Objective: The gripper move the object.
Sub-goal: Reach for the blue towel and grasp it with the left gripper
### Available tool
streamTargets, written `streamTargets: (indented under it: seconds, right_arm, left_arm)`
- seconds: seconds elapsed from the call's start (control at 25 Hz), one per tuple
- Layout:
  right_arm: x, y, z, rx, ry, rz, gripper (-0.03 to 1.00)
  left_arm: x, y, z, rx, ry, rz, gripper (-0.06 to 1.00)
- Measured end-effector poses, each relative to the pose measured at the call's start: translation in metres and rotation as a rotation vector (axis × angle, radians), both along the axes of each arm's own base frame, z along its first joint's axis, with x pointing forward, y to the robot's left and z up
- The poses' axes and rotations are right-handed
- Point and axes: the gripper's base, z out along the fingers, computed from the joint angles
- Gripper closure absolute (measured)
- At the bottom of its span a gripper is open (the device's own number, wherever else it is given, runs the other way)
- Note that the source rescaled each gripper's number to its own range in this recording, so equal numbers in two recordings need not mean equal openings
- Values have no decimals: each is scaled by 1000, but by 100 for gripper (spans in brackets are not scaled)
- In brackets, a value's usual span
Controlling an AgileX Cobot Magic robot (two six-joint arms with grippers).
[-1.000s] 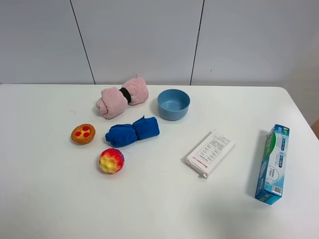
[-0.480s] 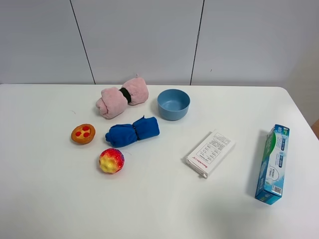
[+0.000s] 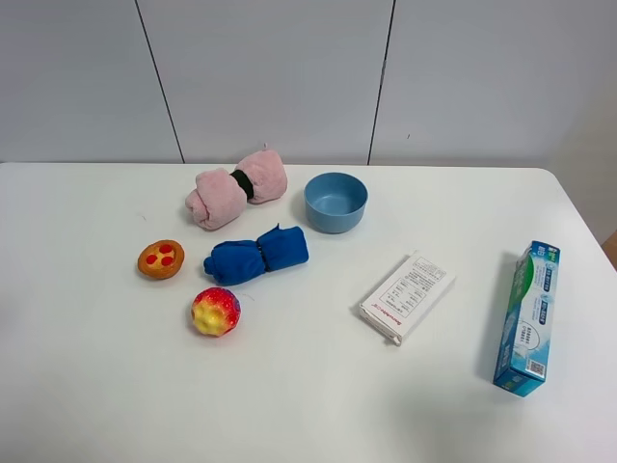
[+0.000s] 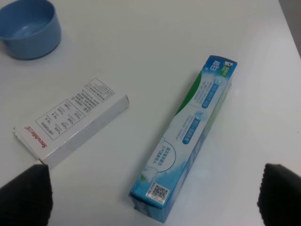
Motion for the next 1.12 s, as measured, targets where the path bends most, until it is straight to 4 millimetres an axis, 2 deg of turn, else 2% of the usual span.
streamTargets:
  seconds: [0.24,0.48,0.92,1.12]
  right_arm:
    - [0,0,0,0,0,0,-3]
    - [0,0,0,0,0,0,-3]
    - [0,0,0,0,0,0,-3]
    - [0,0,0,0,0,0,-3]
  left_arm:
    - [36,-5,-16,12,59,-51,-6]
    - [54,-18,-29,16,109,-120,5]
    - [89,-26,-60,43,216,-159,5]
    - [104,-50,-80,72,258,-254,5]
